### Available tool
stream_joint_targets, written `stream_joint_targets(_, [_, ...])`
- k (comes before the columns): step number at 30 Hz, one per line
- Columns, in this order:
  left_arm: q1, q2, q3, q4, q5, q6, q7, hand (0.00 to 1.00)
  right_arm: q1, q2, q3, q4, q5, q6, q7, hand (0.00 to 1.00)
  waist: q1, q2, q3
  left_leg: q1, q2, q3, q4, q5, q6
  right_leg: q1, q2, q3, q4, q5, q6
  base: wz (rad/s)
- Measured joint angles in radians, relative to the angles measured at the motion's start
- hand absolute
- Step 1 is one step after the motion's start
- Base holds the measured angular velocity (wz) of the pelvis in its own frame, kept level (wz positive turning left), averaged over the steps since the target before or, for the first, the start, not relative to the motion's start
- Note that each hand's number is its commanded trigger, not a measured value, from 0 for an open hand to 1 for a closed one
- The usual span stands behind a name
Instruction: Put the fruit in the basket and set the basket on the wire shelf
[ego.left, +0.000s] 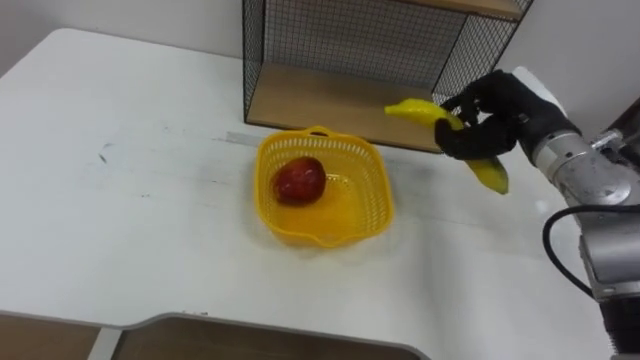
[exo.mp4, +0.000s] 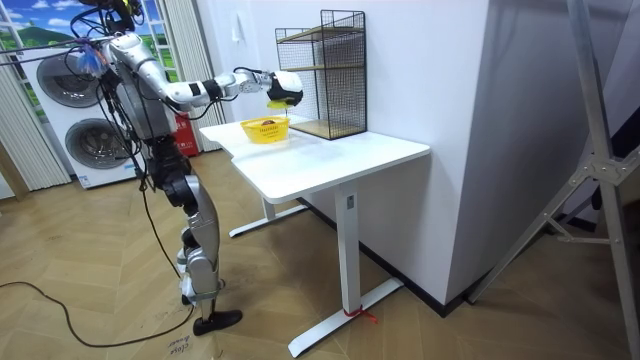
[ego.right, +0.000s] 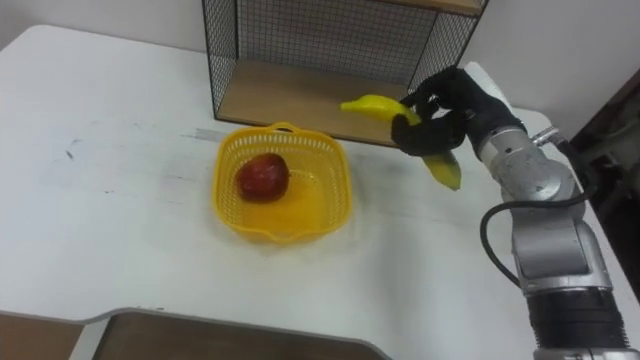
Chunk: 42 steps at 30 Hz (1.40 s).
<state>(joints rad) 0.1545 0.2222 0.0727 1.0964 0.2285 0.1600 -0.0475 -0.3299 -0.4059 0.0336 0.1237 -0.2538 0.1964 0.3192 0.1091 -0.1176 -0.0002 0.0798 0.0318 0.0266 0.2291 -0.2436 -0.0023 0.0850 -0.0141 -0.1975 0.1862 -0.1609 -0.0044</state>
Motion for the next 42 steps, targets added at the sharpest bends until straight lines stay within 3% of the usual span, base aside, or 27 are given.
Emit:
stream_joint_targets(8, [-0.010, 0.003, -0.018, -0.008, 0.000, -0.016, -0.004, 0.00, -0.005, 0.006, 0.068, -0.073, -0.014, -0.012, 0.041, 1.00, 0.035, 0.009, 0.0060, -0.003, -0.001, -0.012, -0.004, 0.000, 0.000, 0.005, 0.000, -0.010, -0.001, 0.000, 0.000, 0.04])
stream_joint_targets(13, [-0.006, -0.008, -0.018, -0.007, 0.000, -0.013, -0.007, 0.00, -0.005, 0.050, 0.075, -0.094, -0.040, -0.005, 0.083, 1.00, 0.042, 0.025, 0.0096, -0.008, -0.001, -0.013, -0.002, 0.000, 0.000, 0.002, 0.000, -0.008, -0.001, 0.000, 0.000, 0.01])
stream_joint_targets(18, [-0.006, -0.014, -0.019, -0.008, 0.001, -0.012, -0.012, 0.00, -0.005, 0.063, 0.087, -0.124, -0.052, 0.001, 0.111, 1.00, 0.048, 0.034, 0.0059, -0.008, -0.001, -0.013, -0.007, 0.000, 0.000, 0.000, 0.000, -0.009, -0.001, 0.000, 0.000, 0.00])
stream_joint_targets(26, [-0.008, -0.016, -0.018, -0.008, 0.000, -0.012, -0.018, 0.00, -0.005, 0.071, 0.101, -0.137, -0.076, 0.007, 0.178, 1.00, 0.064, 0.030, 0.0034, -0.006, -0.002, -0.013, -0.007, 0.001, 0.001, 0.001, -0.001, -0.008, -0.002, 0.000, 0.000, 0.00])
stream_joint_targets(27, [-0.008, -0.016, -0.017, -0.008, 0.000, -0.012, -0.020, 0.00, -0.005, 0.073, 0.101, -0.137, -0.077, 0.008, 0.183, 0.88, 0.064, 0.030, 0.0034, -0.006, -0.002, -0.013, -0.007, 0.001, 0.001, 0.002, -0.001, -0.008, -0.002, 0.000, 0.000, 0.00])
stream_joint_targets(28, [-0.008, -0.016, -0.017, -0.008, 0.000, -0.012, -0.022, 0.00, -0.005, 0.080, 0.101, -0.137, -0.077, 0.010, 0.188, 0.55, 0.064, 0.030, 0.0035, -0.006, -0.002, -0.014, -0.007, 0.001, 0.001, 0.002, -0.001, -0.008, -0.002, 0.000, 0.000, 0.00])
stream_joint_targets(29, [-0.008, -0.016, -0.017, -0.008, 0.000, -0.012, -0.022, 0.00, -0.005, 0.084, 0.101, -0.137, -0.077, 0.011, 0.191, 0.00, 0.064, 0.030, 0.0035, -0.006, -0.002, -0.014, -0.007, 0.001, 0.001, 0.002, -0.001, -0.008, -0.002, 0.000, 0.000, 0.00])
stream_joint_targets(42, [-0.010, -0.014, -0.020, -0.009, -0.001, -0.014, -0.020, 0.00, 0.001, 0.100, 0.113, -0.127, -0.079, 0.013, 0.196, 0.00, 0.063, 0.023, 0.0085, -0.009, -0.002, -0.013, -0.008, 0.001, 0.000, 0.001, -0.001, -0.017, -0.002, 0.000, 0.000, 0.01])
